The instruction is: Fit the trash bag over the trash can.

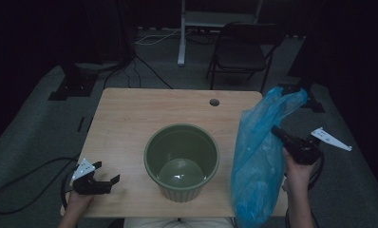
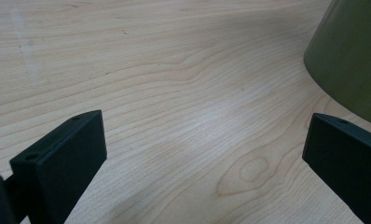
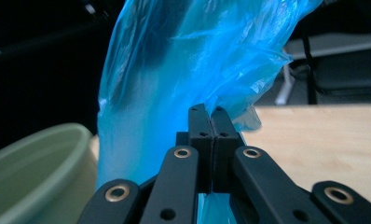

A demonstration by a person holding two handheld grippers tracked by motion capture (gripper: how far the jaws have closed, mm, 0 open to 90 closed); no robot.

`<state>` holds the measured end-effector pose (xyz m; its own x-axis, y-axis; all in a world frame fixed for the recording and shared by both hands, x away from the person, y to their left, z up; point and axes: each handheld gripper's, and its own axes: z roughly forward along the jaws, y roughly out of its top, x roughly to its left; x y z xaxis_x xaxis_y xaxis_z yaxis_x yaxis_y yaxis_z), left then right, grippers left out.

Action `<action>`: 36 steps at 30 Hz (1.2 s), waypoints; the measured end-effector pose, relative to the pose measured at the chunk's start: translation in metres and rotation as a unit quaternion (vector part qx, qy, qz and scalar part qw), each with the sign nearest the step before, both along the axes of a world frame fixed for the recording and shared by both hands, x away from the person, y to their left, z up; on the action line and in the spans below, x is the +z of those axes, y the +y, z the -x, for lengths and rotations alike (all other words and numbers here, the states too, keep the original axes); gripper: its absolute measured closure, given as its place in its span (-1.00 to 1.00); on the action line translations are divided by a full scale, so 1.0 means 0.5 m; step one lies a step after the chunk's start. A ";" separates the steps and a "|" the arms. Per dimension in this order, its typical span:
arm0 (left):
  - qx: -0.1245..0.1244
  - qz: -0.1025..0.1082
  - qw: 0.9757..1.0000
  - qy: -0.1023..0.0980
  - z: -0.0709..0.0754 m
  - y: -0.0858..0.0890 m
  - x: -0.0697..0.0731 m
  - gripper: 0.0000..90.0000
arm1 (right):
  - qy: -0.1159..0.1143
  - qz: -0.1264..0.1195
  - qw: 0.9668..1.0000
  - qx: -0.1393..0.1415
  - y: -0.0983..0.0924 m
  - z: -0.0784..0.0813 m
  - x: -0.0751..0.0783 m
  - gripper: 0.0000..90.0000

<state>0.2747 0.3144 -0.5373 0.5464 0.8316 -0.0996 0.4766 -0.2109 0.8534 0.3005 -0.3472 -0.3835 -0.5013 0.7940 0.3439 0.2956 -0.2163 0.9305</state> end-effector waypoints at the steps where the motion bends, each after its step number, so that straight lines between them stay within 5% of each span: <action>1: 0.001 0.001 1.000 0.001 0.000 0.000 0.000 -1.00 | -0.007 -0.005 1.000 0.001 -0.002 0.003 0.011 1.00; 10: 0.000 0.000 1.000 0.001 -0.001 -0.001 0.000 -1.00 | -0.072 -0.013 0.997 -0.002 -0.009 0.008 0.126 1.00; 17: 0.000 0.000 1.000 0.001 -0.001 -0.002 0.000 -1.00 | -0.125 -0.019 0.992 0.006 0.010 -0.008 0.232 1.00; 27: 0.001 0.002 1.000 0.000 -0.001 0.001 0.000 -1.00 | -0.199 -0.047 0.978 0.045 0.068 -0.031 0.404 1.00; 36: -0.001 0.002 1.000 0.000 -0.001 0.002 0.001 -1.00 | -0.237 -0.062 0.965 0.092 0.158 -0.030 0.496 1.00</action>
